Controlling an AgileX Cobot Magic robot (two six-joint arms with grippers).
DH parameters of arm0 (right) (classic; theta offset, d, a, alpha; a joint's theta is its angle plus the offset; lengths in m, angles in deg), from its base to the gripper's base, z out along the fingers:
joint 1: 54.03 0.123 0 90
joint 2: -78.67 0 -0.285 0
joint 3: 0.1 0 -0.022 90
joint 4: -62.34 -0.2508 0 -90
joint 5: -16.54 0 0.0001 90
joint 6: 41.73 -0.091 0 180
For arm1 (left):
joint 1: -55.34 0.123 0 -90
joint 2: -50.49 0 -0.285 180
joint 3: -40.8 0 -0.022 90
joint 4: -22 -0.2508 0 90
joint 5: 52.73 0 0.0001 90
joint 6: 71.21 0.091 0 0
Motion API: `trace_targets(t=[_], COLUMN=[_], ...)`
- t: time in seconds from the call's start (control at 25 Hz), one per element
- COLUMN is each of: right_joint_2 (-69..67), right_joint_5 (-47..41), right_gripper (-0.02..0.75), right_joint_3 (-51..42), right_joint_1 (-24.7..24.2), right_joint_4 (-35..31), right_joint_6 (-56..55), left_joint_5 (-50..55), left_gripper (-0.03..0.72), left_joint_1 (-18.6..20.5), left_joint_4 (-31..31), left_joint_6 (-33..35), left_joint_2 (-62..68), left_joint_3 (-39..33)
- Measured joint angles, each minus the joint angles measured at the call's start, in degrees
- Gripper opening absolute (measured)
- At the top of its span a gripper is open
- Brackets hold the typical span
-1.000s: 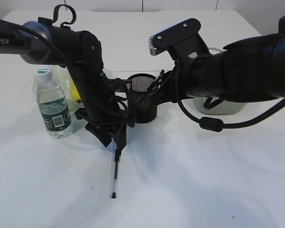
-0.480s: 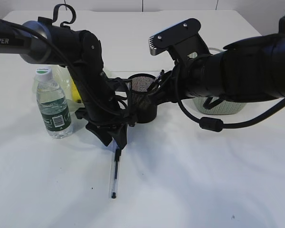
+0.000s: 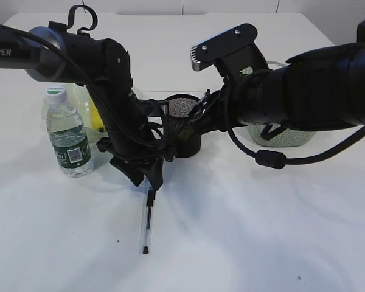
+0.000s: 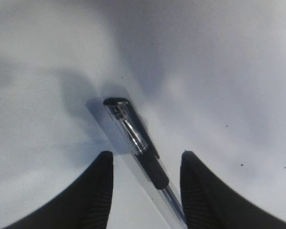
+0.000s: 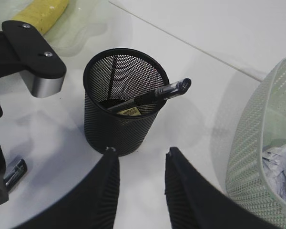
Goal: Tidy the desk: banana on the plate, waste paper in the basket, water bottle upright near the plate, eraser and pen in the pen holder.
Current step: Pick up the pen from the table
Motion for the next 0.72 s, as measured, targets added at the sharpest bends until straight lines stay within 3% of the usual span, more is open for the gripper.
trace_targets(t=[0.72], right_joint_2=[0.0], right_joint_5=[0.0], right_gripper=[0.249], right_joint_3=[0.0], right_joint_1=[0.0], right_joint_4=[0.0], right_joint_6=[0.0], left_joint_5=[-1.0], left_gripper=[0.32], left_joint_1=[0.0], left_joint_4=[0.1], left_joint_6=[0.0], left_joint_2=[0.0], left_joint_3=[0.0])
